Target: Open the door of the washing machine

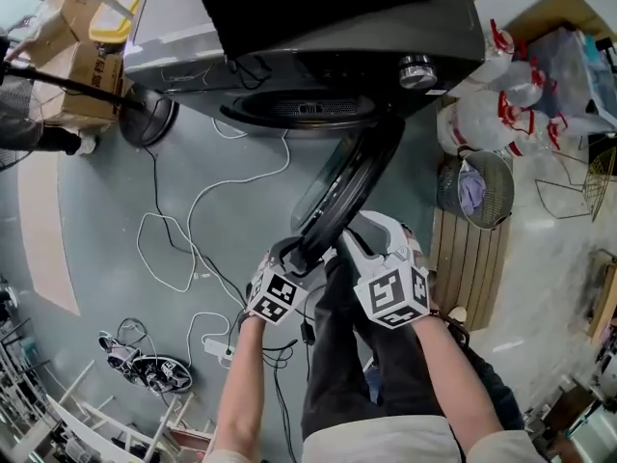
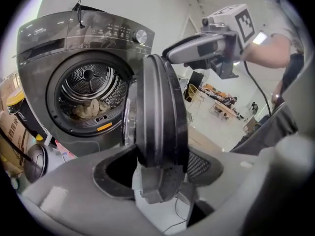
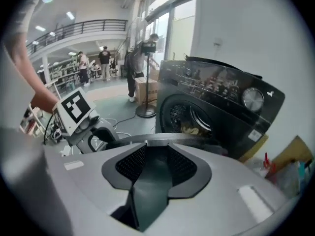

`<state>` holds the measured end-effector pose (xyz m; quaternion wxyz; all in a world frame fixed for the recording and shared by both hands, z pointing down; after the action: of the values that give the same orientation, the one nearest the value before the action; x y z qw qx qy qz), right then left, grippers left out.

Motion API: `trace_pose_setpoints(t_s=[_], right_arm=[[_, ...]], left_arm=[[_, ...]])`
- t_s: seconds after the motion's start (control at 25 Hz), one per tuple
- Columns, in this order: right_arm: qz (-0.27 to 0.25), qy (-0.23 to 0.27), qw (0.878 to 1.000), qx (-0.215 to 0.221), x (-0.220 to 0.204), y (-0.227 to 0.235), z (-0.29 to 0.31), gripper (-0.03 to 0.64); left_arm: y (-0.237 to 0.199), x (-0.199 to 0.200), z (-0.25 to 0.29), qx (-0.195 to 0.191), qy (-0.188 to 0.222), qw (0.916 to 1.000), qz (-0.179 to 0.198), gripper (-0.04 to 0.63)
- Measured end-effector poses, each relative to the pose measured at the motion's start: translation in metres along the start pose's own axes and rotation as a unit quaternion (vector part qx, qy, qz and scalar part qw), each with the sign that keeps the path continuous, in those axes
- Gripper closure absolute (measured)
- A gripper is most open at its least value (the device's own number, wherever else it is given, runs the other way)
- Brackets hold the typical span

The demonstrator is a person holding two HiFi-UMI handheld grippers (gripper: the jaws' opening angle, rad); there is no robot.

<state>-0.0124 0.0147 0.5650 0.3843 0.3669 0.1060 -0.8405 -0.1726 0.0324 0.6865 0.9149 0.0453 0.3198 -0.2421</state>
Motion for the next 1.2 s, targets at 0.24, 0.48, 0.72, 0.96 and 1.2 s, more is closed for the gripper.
trace_pose_setpoints(t_s=[0.24, 0.48, 0.72, 0.96, 1.2], right_arm=[[0.116, 0.05, 0.992, -0.01, -0.018, 0.002, -0.018, 0.509], [0.175, 0.073, 0.982, -0.025, -0.044, 0.002, -0.042, 0.5], [0.242, 0.086, 0.966, -0.006, -0.075, -0.012, -0.06, 0.438], [0.308, 0.102, 0.946, -0.015, -0.107, -0.011, -0.079, 0.431], [0.321, 0.105, 0.939, -0.059, -0.133, 0.01, -0.104, 0.419]], left_arm=[[0.032, 0.003, 0.003, -0.019, -0.002, 0.9998, -0.005, 0.271], [0.07, 0.008, 0.009, -0.056, -0.001, 0.9983, 0.012, 0.247], [0.114, 0.017, 0.018, -0.077, 0.005, 0.9966, 0.03, 0.245], [0.159, 0.039, 0.037, -0.128, 0.013, 0.9911, 0.034, 0.245], [0.191, 0.069, 0.066, -0.161, 0.025, 0.9817, 0.099, 0.373]])
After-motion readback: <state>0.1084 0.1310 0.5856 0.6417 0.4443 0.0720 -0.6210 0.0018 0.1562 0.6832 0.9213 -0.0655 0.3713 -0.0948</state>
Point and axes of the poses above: the fingertips, and each gripper's own axes: z forward along the fingers, y to its right, x out of its top, the point moved 7 cm from there along -z, backward along the fingers, and after that the axes turned 14 degrees about x, right-handed, at the moved point
